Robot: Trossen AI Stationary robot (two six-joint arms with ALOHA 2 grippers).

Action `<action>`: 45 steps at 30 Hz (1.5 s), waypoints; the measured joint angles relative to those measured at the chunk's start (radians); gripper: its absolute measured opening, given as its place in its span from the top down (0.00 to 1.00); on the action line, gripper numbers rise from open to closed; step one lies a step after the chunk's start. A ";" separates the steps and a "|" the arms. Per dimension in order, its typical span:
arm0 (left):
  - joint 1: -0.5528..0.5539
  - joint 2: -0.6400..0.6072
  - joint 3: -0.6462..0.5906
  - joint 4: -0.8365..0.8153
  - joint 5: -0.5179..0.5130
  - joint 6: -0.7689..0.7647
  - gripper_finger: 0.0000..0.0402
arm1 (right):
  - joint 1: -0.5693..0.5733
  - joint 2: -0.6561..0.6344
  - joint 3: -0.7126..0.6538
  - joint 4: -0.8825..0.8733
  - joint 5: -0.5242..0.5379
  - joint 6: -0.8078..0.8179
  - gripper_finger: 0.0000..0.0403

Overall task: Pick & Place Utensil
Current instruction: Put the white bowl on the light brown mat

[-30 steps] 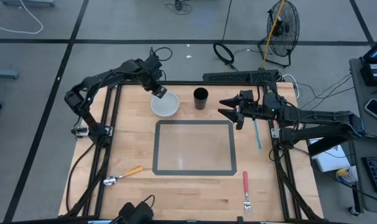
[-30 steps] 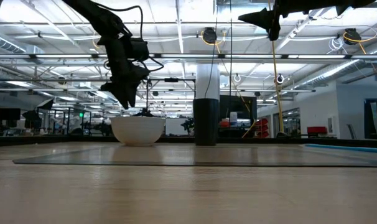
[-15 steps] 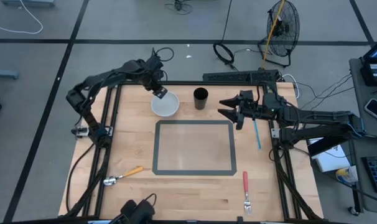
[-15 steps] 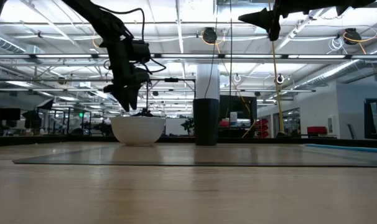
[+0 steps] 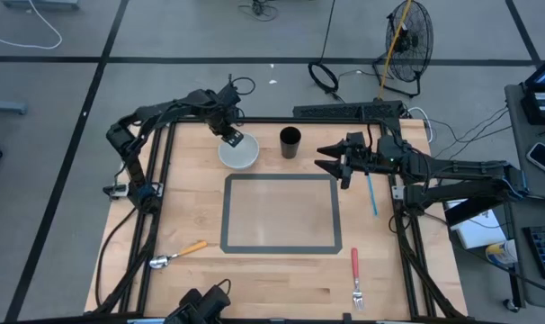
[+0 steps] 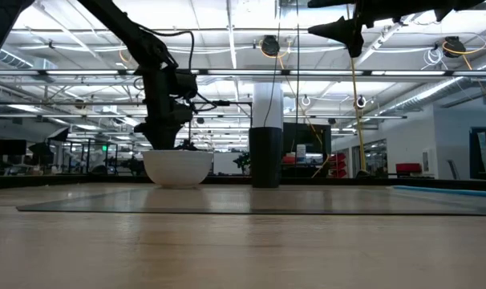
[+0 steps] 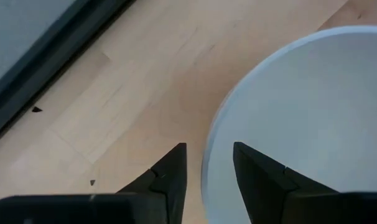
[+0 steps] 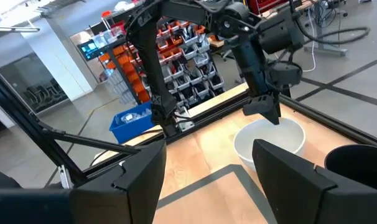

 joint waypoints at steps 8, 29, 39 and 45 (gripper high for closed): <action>0.000 0.024 0.000 0.001 0.001 -0.002 0.68 | 0.000 0.000 0.000 0.000 0.001 -0.007 0.41; 0.000 0.024 0.000 0.001 0.002 0.006 0.94 | 0.000 0.000 0.000 -0.001 0.003 -0.019 0.41; 0.000 0.024 0.000 0.001 0.001 -0.016 0.97 | 0.000 0.000 -0.024 -0.005 0.003 -0.007 0.41; 0.000 0.024 0.000 -0.006 0.025 -0.023 0.98 | 0.000 0.000 -0.045 -0.004 0.004 0.011 0.41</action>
